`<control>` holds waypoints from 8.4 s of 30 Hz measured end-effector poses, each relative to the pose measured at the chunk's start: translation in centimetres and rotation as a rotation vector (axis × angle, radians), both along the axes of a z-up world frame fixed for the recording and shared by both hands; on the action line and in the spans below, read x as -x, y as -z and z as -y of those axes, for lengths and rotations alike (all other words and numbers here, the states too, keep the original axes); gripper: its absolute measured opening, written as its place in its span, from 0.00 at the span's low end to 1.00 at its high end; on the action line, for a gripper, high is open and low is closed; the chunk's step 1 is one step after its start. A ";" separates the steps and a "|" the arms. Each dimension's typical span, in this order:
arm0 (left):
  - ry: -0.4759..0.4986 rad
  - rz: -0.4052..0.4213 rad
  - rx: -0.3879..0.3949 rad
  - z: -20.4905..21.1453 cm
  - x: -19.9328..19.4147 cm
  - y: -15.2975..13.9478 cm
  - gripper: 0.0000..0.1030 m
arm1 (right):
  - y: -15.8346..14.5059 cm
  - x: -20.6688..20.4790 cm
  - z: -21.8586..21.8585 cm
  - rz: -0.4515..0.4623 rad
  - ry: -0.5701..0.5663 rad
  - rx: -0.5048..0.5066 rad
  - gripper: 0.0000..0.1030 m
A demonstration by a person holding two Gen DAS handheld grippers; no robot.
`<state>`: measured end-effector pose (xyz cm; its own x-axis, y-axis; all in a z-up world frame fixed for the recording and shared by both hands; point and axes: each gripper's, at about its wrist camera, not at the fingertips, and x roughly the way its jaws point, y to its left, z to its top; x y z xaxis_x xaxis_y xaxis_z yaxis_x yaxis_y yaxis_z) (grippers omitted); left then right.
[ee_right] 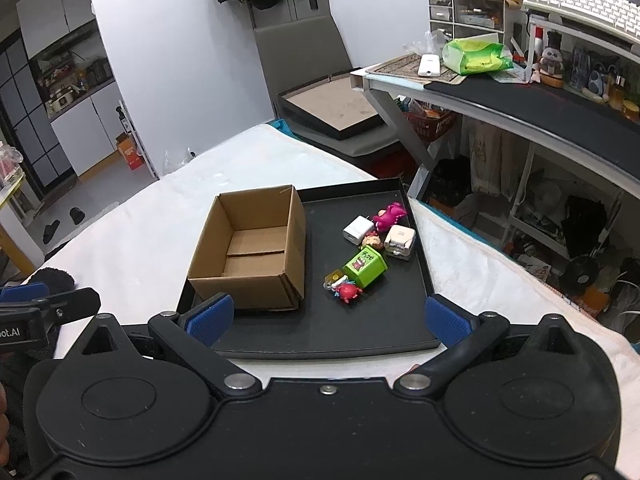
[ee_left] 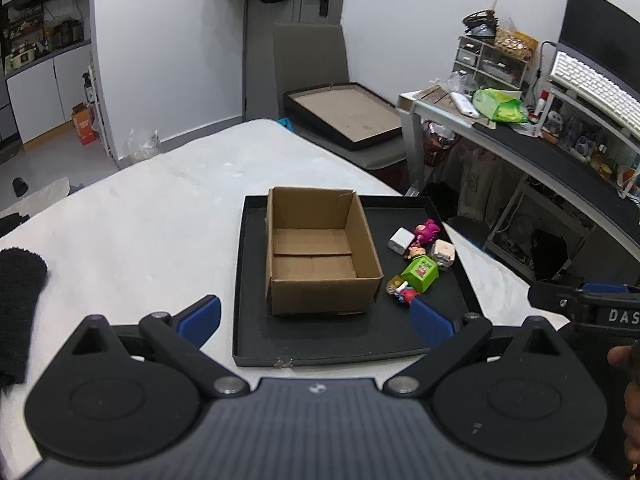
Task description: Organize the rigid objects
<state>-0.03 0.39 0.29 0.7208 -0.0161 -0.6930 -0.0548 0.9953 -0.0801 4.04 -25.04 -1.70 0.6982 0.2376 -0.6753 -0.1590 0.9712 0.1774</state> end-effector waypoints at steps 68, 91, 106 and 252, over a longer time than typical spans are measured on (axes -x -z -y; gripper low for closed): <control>-0.091 -0.291 -0.022 -3.1 -22.3 13.8 0.61 | 18.3 -23.3 2.5 -0.454 0.292 -0.338 0.69; -0.181 -0.372 -0.117 -3.2 -25.8 17.3 0.09 | 21.2 -24.5 0.8 -0.476 0.308 -0.280 0.51; -0.198 -0.372 -0.088 -3.4 -25.1 17.1 0.07 | 17.2 -22.8 0.4 -0.288 0.279 -0.318 0.50; -0.185 -0.326 -0.161 -0.9 -21.5 13.1 0.63 | 17.6 -19.4 -3.2 -0.247 0.365 -0.143 0.61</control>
